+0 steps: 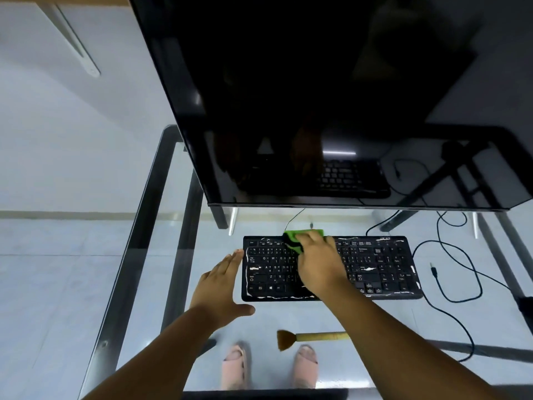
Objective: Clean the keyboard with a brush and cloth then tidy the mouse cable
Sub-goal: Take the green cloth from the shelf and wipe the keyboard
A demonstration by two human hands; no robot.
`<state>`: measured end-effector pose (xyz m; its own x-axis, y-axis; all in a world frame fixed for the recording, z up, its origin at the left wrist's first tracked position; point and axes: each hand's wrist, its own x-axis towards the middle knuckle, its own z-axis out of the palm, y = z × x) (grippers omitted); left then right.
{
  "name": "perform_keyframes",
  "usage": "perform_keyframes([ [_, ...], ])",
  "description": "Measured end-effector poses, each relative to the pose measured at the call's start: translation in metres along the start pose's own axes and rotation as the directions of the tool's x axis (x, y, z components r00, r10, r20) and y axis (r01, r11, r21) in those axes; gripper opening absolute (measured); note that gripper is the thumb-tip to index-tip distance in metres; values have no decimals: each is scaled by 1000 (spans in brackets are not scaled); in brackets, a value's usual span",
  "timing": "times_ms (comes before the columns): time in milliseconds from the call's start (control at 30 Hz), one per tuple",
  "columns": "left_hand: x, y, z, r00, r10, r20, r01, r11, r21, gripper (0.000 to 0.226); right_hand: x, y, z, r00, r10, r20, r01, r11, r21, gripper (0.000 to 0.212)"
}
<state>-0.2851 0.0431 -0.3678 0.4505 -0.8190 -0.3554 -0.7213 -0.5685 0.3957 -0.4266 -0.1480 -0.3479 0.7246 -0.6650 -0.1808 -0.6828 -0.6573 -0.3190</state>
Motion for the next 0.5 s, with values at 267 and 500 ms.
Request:
perform_keyframes([
  [267,0,-3,-2,1000,14,-2,-14,1000,4,121,21,-39,10,990,-122,65,120,992,37,55],
  [500,1,-6,-3,1000,28,12,-28,1000,1,120,7,-13,2,999,-28,-33,28,999,20,46],
])
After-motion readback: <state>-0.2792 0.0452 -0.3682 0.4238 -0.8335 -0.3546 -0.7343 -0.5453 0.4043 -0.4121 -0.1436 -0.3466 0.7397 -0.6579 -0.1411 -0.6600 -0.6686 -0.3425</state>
